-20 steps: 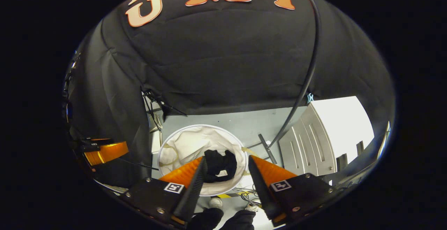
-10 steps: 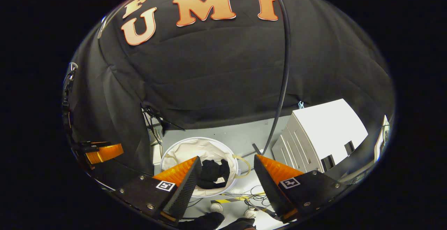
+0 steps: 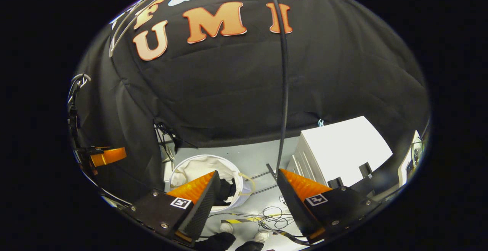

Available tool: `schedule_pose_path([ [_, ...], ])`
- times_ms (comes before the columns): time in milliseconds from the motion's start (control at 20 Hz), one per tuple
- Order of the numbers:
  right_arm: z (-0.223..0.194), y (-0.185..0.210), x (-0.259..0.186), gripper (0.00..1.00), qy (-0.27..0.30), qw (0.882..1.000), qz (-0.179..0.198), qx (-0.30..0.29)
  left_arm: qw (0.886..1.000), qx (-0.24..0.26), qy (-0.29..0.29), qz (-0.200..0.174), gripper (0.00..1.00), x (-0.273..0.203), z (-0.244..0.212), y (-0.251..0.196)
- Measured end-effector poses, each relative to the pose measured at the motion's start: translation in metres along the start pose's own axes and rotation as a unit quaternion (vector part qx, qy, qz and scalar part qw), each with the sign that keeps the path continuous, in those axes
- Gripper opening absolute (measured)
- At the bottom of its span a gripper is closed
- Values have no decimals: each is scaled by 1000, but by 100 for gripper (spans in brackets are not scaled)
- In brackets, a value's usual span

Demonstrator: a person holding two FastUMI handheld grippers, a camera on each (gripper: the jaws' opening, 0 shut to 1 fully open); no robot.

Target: Grasp the clothes on the hanger with both hands and then place them into the laundry hamper below.

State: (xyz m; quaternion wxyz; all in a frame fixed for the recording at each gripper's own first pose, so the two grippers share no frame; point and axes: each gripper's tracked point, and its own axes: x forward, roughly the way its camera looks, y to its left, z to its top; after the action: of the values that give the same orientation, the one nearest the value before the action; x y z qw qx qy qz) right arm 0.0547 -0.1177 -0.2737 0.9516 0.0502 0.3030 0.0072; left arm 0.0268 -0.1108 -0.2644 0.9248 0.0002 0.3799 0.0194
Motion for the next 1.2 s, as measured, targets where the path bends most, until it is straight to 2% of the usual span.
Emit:
schedule_pose_path([
  [250,35,-46,-44,93,-50,999,-4,-2,997,-19,-65,28,98,-54,36,-1],
  [400,72,-67,-74,93,-84,996,-5,-17,992,-32,-117,47,97,-93,67,-3],
  [450,83,-74,-85,93,-98,995,-6,-20,989,-34,-137,51,94,-109,81,-5],
  [500,94,-81,-96,93,-112,993,-5,-23,985,-34,-160,56,97,-121,95,-3],
  [650,127,-92,-131,93,-151,988,7,-24,972,-41,-220,69,97,-161,135,-7],
  [750,150,-103,-152,93,-181,983,1,-39,964,-43,-252,76,97,-188,154,-8],
  [800,162,-104,-163,93,-195,980,-1,-47,959,-44,-270,78,100,-203,164,-7],
  [950,195,-97,-203,93,-245,967,8,-66,943,-39,-318,84,96,-245,189,-10],
  [1000,204,-94,-216,100,-261,963,13,-70,938,-38,-333,87,94,-262,197,-11],
  [1100,218,-86,-238,100,-288,954,19,-83,927,-39,-362,93,94,-294,212,-10],
  [1150,225,-82,-249,93,-301,949,22,-92,921,-39,-376,96,94,-306,216,-7],
  [1200,229,-77,-259,93,-313,944,24,-99,915,-39,-388,100,94,-317,221,-4],
])
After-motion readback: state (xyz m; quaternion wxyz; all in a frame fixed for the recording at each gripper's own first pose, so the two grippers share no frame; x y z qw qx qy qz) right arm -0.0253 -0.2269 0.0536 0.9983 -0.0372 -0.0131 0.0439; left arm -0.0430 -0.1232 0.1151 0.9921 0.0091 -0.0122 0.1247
